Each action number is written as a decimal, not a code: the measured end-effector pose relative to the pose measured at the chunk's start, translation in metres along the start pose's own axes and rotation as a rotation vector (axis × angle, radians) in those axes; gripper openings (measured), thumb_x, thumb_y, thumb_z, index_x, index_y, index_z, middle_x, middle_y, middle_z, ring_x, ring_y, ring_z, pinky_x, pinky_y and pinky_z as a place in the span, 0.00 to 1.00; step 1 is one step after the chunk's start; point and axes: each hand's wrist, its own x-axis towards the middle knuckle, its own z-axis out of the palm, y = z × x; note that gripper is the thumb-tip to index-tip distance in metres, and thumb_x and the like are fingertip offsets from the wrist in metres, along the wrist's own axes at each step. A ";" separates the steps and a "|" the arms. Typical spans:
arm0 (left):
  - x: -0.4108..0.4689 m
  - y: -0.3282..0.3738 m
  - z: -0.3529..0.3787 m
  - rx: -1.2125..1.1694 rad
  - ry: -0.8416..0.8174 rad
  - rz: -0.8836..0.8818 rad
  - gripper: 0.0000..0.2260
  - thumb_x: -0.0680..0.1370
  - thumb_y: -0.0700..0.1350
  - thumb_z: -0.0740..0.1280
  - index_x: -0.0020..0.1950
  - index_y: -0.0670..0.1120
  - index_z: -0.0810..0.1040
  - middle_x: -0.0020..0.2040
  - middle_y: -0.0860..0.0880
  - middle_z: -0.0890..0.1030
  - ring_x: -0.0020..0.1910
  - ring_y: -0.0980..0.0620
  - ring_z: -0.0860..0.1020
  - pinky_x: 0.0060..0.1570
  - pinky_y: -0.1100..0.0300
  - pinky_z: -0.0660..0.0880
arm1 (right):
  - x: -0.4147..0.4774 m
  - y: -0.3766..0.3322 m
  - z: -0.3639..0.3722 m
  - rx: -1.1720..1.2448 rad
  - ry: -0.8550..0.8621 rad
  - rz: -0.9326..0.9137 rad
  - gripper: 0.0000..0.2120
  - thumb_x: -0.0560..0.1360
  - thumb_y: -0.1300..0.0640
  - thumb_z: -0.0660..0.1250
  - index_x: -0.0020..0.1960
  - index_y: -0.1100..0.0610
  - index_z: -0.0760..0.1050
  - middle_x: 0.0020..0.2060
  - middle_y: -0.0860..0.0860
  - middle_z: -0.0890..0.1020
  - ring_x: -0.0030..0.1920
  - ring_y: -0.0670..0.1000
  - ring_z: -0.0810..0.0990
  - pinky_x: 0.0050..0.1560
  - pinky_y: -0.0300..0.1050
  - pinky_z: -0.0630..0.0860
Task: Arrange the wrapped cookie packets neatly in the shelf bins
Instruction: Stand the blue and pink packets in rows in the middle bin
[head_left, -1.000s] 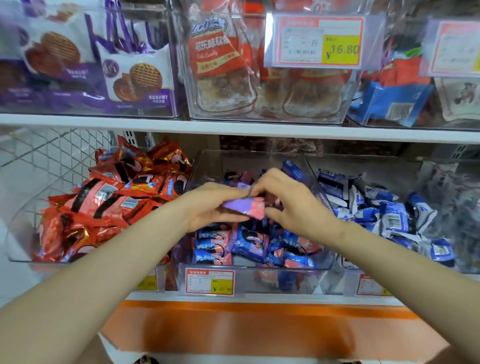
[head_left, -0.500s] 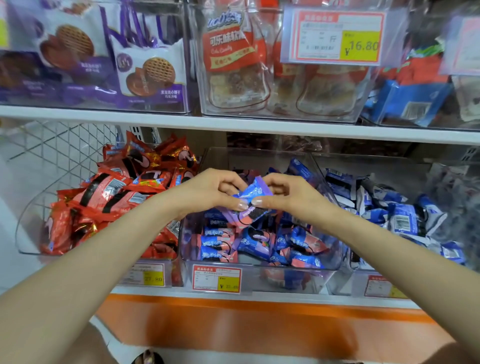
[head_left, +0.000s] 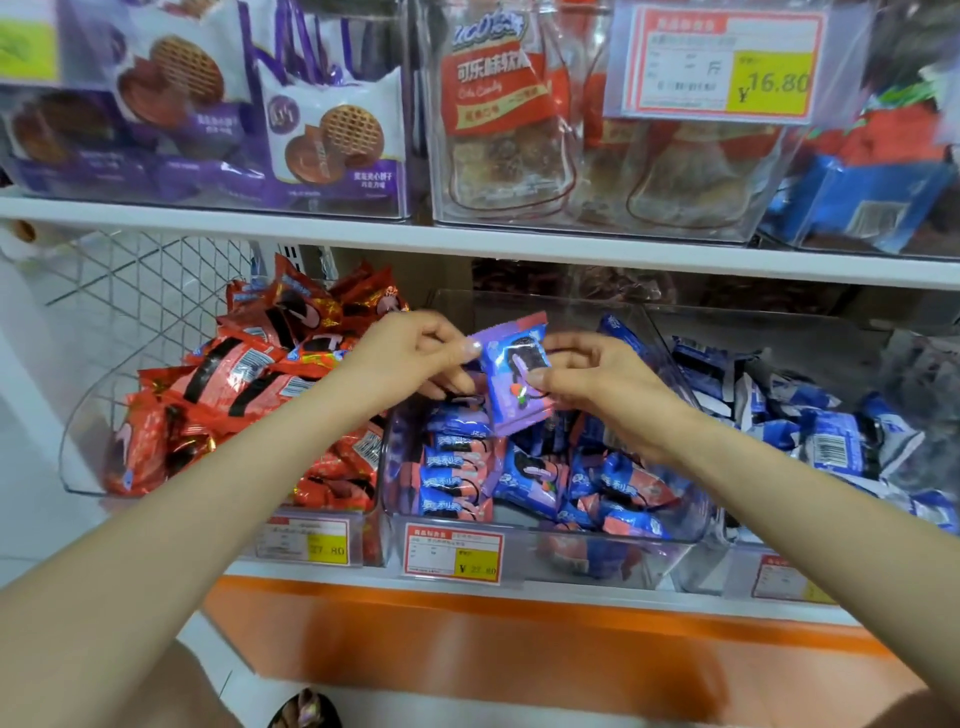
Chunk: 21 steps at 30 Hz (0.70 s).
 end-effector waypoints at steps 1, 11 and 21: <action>0.001 -0.001 -0.005 0.084 0.054 0.031 0.04 0.77 0.43 0.66 0.41 0.47 0.75 0.32 0.53 0.82 0.32 0.58 0.80 0.34 0.64 0.76 | 0.000 0.000 -0.002 -0.076 -0.012 -0.027 0.12 0.70 0.70 0.70 0.49 0.57 0.75 0.42 0.55 0.79 0.37 0.48 0.78 0.37 0.35 0.75; -0.004 -0.018 -0.016 0.483 0.141 0.248 0.03 0.75 0.40 0.68 0.48 0.45 0.79 0.37 0.57 0.77 0.36 0.63 0.74 0.38 0.75 0.69 | -0.011 0.030 0.031 -0.671 -0.501 -0.065 0.10 0.71 0.66 0.72 0.52 0.60 0.79 0.37 0.46 0.81 0.33 0.37 0.77 0.39 0.27 0.70; -0.006 -0.022 -0.019 0.552 0.055 0.291 0.03 0.76 0.42 0.68 0.48 0.48 0.79 0.40 0.59 0.78 0.41 0.65 0.76 0.40 0.74 0.70 | 0.004 0.035 0.032 -0.866 -0.722 -0.166 0.15 0.70 0.63 0.73 0.56 0.55 0.81 0.41 0.42 0.76 0.43 0.46 0.74 0.50 0.43 0.75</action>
